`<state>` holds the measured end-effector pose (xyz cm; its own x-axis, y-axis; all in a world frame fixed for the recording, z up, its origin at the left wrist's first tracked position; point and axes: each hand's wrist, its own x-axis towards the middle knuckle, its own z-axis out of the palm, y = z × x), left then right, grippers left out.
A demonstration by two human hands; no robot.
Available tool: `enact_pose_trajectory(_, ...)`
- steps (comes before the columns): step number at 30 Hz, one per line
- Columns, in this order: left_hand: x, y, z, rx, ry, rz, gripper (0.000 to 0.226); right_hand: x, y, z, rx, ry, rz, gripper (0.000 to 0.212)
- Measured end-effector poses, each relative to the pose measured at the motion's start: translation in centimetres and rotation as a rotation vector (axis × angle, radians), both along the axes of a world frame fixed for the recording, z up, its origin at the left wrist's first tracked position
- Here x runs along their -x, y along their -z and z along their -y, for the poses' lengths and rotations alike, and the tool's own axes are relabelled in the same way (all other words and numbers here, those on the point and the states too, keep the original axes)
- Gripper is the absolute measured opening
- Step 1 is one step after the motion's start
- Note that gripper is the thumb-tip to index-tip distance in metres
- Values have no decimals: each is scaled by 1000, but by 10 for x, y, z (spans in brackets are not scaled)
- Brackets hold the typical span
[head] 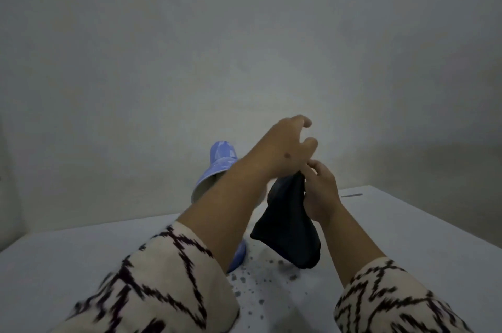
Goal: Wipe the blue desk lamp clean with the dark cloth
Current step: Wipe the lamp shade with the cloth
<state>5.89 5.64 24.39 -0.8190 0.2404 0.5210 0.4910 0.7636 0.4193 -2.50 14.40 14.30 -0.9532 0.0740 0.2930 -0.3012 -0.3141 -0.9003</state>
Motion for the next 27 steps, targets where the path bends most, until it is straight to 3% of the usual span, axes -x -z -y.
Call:
enact_pose_trajectory(7,5,-27,68,42,-108,-162,33,13,-26,25,17,-19,7,13)
enact_pose_trajectory(16,56,19,130,-414,-305,125,30,24,-49,54,0,-113,-114,19)
enact_pose_trajectory(21,68,33,133,-544,-233,291,34,20,-56,64,-158,-221,-239,18)
enact_pose_trajectory(27,72,38,137,-669,-122,342,30,19,-50,68,-346,-396,-331,21)
